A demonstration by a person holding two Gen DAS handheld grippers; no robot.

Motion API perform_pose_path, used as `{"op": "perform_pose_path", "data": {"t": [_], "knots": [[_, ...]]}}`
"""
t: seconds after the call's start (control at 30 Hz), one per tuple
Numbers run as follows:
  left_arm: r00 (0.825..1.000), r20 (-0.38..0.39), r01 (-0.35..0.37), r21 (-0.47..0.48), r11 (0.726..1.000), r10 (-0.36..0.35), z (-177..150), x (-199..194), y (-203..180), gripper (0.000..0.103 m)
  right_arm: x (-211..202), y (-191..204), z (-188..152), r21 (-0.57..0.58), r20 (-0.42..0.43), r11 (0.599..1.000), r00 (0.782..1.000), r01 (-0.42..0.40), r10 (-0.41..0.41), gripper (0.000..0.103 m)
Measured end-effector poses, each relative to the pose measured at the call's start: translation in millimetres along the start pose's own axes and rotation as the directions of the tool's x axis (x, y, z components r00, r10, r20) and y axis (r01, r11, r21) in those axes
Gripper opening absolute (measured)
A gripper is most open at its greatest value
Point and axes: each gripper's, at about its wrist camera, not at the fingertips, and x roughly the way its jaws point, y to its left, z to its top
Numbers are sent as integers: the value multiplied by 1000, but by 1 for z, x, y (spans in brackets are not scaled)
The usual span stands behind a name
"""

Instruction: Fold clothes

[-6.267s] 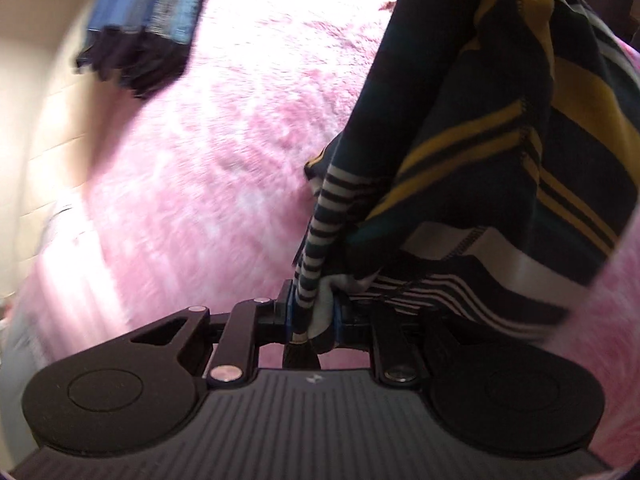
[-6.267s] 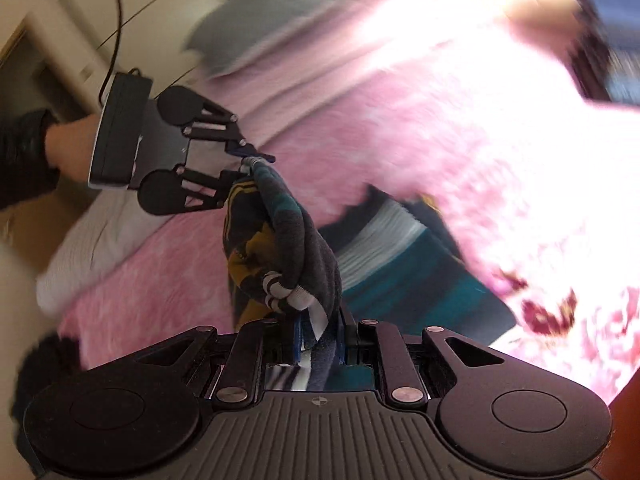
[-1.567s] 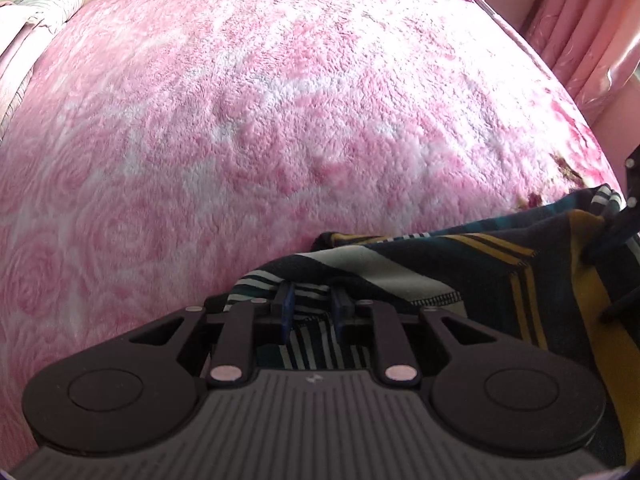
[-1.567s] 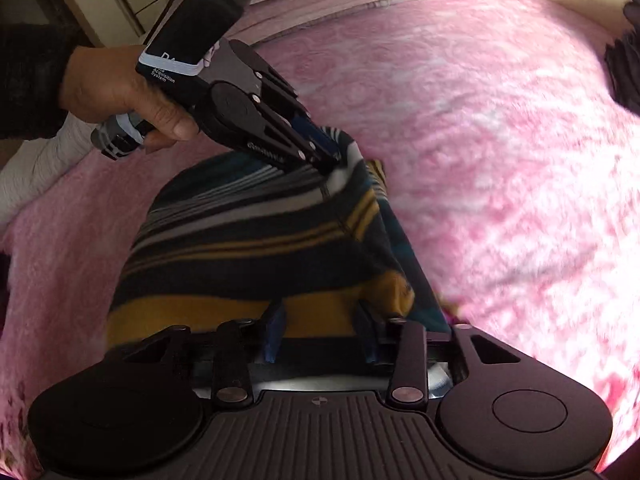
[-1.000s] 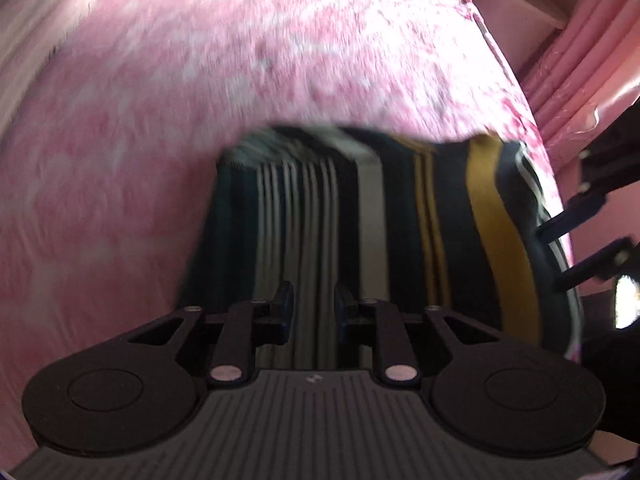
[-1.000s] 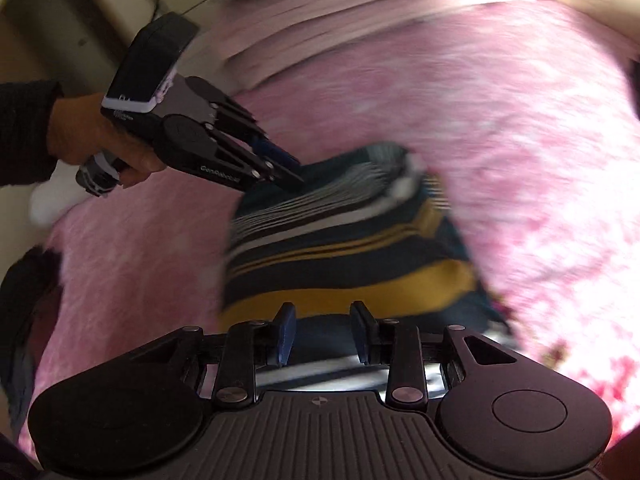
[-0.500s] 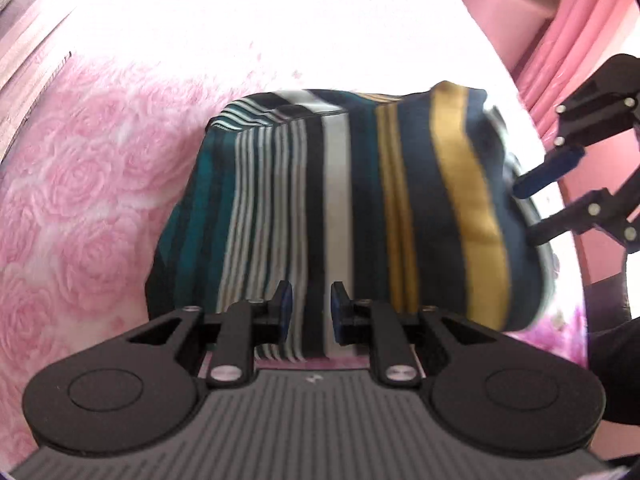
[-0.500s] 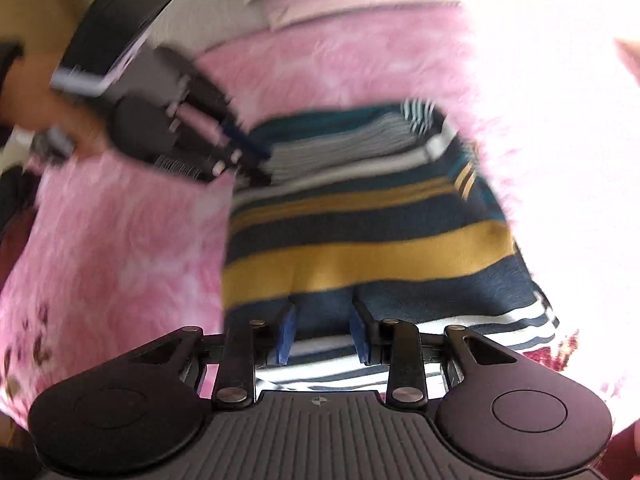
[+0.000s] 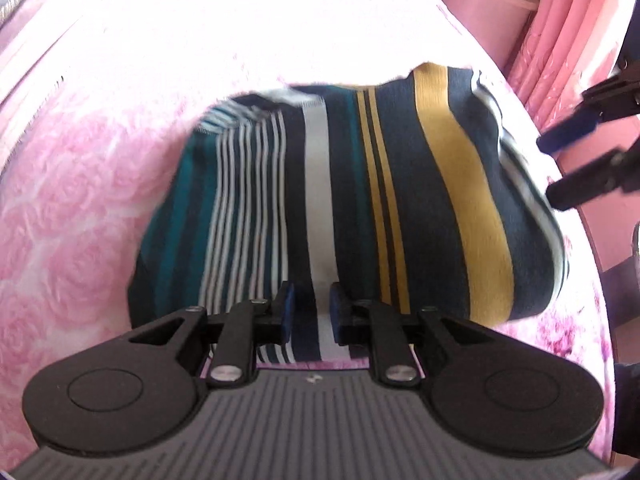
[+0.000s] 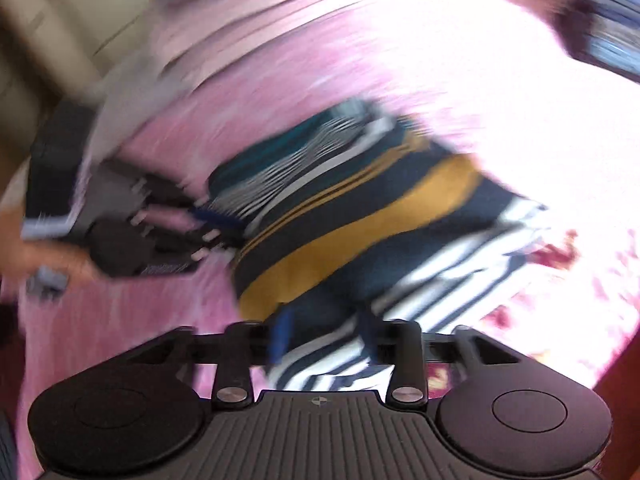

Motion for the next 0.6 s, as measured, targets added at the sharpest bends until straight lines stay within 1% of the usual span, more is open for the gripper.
{"op": "perform_pose_path", "data": {"t": [0.03, 0.07, 0.13, 0.2, 0.3, 0.4, 0.43, 0.47, 0.6], "knots": [[1000, 10, 4, -1, 1000, -4, 6, -2, 1, 15, -7, -10, 1, 55, 24, 998, 999, 22, -23, 81], [1000, 25, 12, 4, 1000, -12, 14, -2, -1, 15, -8, -20, 0, 108, 35, 994, 999, 21, -25, 81], [998, 54, 33, 15, 999, -34, 29, -1, -4, 17, 3, -42, -3, 209, 38, 978, 999, -20, 12, 81], [998, 42, 37, 31, 999, -38, 38, 6, -8, 21, 14, -63, -6, 307, 45, 950, 998, -61, 49, 81], [999, 22, 41, 56, 998, -42, 50, 16, -12, 21, 30, -95, -10, 447, 62, 887, 993, -120, 103, 81], [999, 2, 46, 81, 996, -46, 62, 27, -17, 21, 46, -127, -14, 575, 86, 799, 984, -175, 153, 81], [999, -5, 47, 90, 995, -47, 66, 30, -18, 21, 49, -134, -16, 603, 106, 772, 979, -204, 176, 80], [999, -11, 49, 98, 994, -48, 71, 34, -20, 22, 51, -138, -16, 613, 133, 753, 971, -240, 201, 80], [997, -46, 69, 103, 992, -65, 77, 39, -16, 23, 59, -148, -15, 638, 203, 696, 944, -330, 262, 80]]}}
